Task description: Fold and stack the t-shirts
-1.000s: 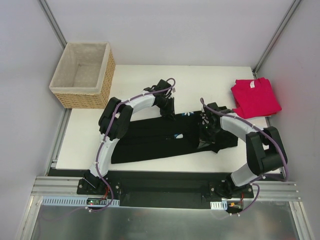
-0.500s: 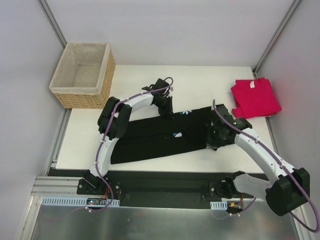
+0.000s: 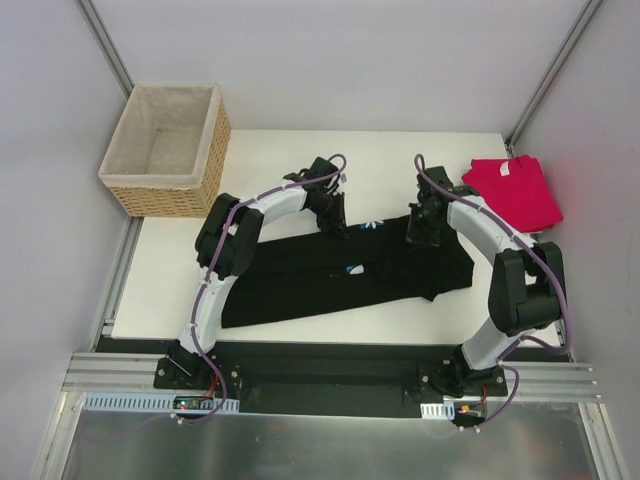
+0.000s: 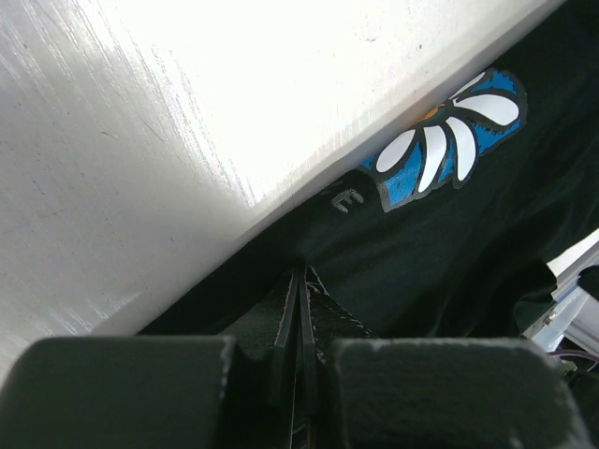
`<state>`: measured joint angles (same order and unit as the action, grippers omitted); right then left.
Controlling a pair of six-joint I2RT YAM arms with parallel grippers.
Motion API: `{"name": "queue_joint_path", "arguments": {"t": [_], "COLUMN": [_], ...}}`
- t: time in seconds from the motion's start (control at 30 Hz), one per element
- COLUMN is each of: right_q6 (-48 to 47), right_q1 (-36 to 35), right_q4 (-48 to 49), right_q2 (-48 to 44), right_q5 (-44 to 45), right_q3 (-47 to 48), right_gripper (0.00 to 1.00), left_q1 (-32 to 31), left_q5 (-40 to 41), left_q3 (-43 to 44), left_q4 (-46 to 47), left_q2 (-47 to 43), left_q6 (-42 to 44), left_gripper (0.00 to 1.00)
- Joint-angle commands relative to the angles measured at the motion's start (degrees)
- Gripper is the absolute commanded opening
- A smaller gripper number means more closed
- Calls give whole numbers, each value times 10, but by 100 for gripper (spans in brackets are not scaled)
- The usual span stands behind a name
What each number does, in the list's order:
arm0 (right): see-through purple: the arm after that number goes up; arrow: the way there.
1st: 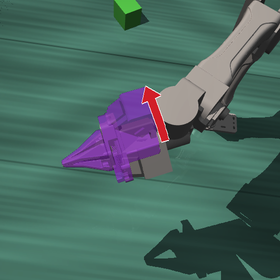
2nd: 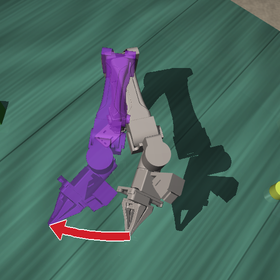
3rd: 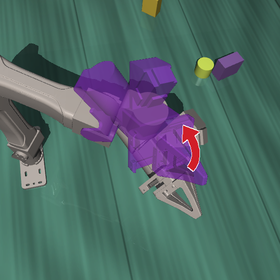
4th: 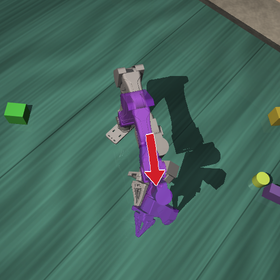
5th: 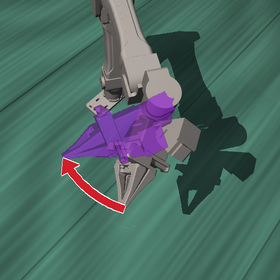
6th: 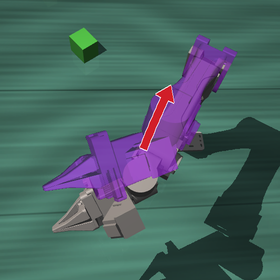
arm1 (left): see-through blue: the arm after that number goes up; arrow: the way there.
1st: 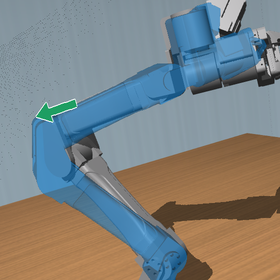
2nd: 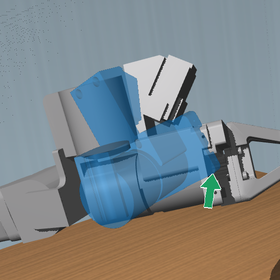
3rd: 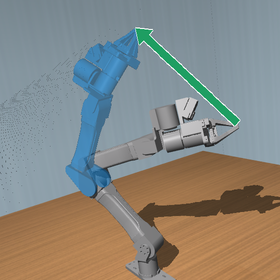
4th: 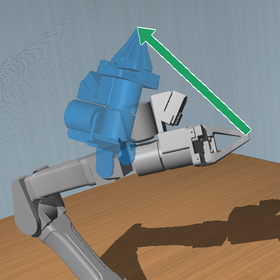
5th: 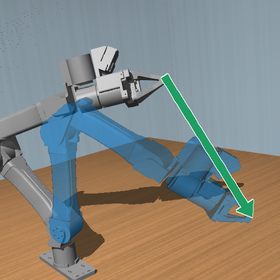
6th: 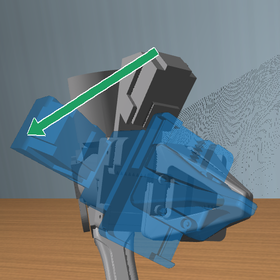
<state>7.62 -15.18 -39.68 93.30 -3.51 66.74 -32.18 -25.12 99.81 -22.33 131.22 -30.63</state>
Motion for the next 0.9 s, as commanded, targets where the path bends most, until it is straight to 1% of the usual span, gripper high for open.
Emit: {"name": "queue_joint_path", "arguments": {"t": [0.0,0.17,0.4,0.5,0.67,0.87], "right_q6": [-8,-8,-6,-7,-5,13], "right_q1": [2,2,-5,-7,-24,-39], "right_q4": [14,21,41,44,41,57], "right_q2": [19,81,118,116,86,61], "right_q5": [-17,-48,-81,-84,-88,-94], "right_q3": [60,93,77,66,36,-38], "right_gripper": [1,1,1,1,1,1], "left_q1": [4,4,5,7,12,19], "left_q5": [32,33,36,36,39,46], "left_q3": [-17,-22,-29,-31,-35,-38], "left_q4": [-28,-28,-29,-28,-28,-28], "left_q2": [1,0,-5,-8,-11,-19], "left_q6": [12,14,17,20,22,23], "left_gripper": [0,0,0,0,0,0]}}
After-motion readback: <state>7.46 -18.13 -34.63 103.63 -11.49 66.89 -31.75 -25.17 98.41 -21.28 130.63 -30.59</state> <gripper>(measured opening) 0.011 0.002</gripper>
